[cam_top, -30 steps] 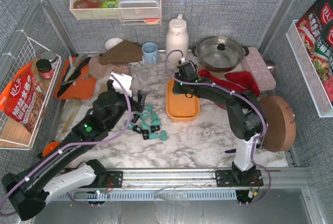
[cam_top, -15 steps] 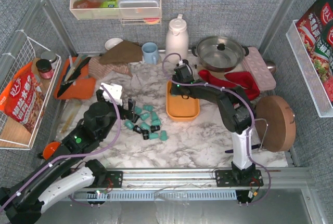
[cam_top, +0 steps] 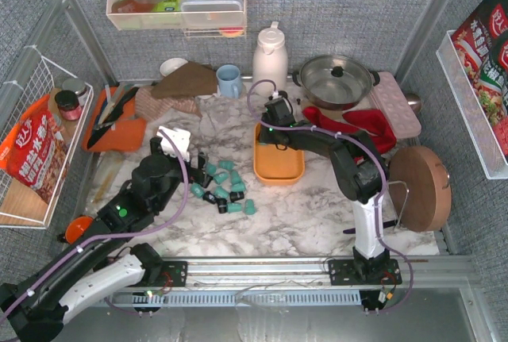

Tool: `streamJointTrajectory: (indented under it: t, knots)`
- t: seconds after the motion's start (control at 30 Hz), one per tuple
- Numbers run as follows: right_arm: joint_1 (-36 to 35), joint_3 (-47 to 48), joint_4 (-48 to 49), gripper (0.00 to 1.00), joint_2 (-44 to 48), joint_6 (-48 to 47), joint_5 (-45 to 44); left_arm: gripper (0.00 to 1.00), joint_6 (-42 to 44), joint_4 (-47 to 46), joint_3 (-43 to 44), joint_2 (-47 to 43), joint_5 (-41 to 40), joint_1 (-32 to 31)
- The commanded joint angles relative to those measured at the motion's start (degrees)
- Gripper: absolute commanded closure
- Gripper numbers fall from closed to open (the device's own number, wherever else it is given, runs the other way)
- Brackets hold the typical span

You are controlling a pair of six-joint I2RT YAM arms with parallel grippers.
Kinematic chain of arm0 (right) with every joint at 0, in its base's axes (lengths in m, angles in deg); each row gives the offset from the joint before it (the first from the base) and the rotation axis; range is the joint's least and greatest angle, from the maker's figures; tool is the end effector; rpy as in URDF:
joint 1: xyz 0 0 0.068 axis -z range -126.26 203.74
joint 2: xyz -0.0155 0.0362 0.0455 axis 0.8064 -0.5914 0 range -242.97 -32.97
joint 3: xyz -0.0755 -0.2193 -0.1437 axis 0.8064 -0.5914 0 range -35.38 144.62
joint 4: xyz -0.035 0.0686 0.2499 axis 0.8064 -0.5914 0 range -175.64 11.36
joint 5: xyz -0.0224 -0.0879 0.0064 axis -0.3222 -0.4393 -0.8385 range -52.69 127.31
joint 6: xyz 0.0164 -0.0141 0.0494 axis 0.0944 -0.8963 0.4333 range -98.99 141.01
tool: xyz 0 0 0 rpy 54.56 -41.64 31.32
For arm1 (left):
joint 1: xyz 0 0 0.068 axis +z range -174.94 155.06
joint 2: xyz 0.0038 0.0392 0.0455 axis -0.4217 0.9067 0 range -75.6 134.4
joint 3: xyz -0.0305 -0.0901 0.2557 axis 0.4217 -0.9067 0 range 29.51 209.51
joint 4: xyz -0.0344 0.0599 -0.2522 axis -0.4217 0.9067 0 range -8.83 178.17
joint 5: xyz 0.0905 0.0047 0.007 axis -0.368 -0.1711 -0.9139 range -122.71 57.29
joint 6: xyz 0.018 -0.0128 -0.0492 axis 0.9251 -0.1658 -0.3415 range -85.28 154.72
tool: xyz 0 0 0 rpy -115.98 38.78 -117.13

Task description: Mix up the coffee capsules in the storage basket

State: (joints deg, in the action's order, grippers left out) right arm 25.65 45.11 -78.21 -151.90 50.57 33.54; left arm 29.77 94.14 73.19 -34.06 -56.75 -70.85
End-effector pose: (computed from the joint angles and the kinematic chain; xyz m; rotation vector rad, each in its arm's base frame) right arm 0.4098 0.2161 0.1718 0.0657 2.2741 0.4693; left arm 0.1284 -0.1116 0.3377 0.3192 1.7222 -0.2807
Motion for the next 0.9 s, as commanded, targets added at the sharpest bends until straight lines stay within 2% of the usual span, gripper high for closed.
streamJointTrajectory:
  t: [0.0,0.27,0.4,0.6,0.87]
  knots:
    - [-0.2,0.6,0.2,0.69,0.8,-0.5,0.0,0.01,0.2,-0.1,0.0,0.1,-0.2,0.0]
    - [-0.1,0.6,-0.4,0.5,1.8,-1.8,0.2,0.01,0.1,-0.1,0.0,-0.1,-0.6,0.0]
    - [-0.1,0.6,-0.6,0.44,2.1,-2.3,0.2,0.01,0.0,-0.1,0.1,-0.2,-0.6,0.0]
    - [-0.1,-0.8,-1.3,0.45,4.8,-2.0,-0.9,0.01,-0.1,-0.1,-0.1,-0.3,-0.7,0.0]
    - [-0.7,-6.6,-5.6,0.52,15.5,-2.8,-2.4,0.01,-3.7,0.4,0.1,4.7,1.2,0.0]
